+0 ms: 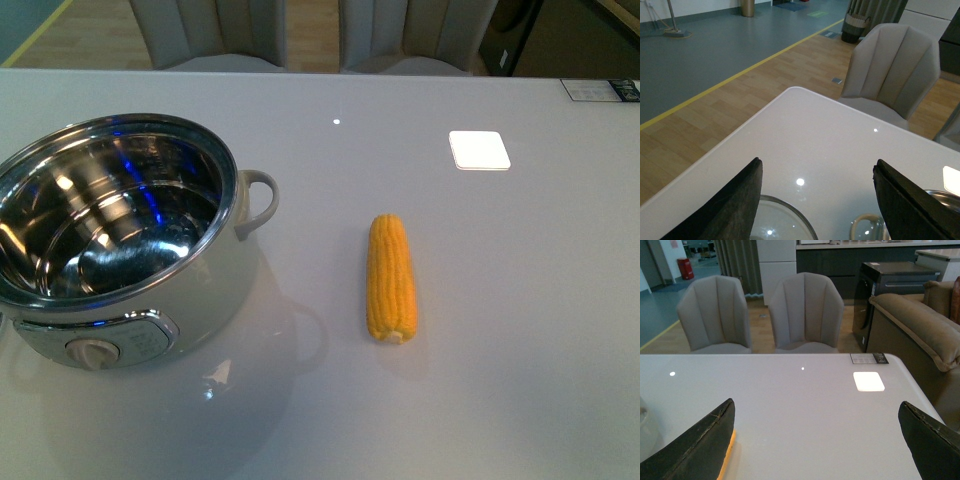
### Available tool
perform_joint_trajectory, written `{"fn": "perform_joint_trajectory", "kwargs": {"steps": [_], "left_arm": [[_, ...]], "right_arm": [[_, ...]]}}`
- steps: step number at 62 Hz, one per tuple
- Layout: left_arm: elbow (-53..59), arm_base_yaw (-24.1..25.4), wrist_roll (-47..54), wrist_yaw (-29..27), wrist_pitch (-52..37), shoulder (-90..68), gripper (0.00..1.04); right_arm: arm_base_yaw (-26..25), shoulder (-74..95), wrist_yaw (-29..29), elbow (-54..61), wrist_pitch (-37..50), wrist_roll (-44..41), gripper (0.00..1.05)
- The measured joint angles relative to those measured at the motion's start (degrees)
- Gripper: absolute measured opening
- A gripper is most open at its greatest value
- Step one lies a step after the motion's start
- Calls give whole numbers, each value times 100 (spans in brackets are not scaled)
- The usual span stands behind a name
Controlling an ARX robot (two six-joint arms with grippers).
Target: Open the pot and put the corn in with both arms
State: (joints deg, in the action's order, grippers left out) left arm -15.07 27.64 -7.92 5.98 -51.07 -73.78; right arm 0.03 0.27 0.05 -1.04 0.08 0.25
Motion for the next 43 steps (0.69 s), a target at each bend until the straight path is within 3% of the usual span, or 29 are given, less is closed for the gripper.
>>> {"fn": "perform_joint_trajectory", "kwargs": {"steps": [22, 43], "left_arm": [[603, -549, -201, -168, 2114, 3012, 73], [800, -1147, -343, -334, 3344, 4393, 79]], "right_arm": [[2, 0, 0, 0, 0, 0, 96], [2, 0, 0, 0, 0, 0, 96]]}}
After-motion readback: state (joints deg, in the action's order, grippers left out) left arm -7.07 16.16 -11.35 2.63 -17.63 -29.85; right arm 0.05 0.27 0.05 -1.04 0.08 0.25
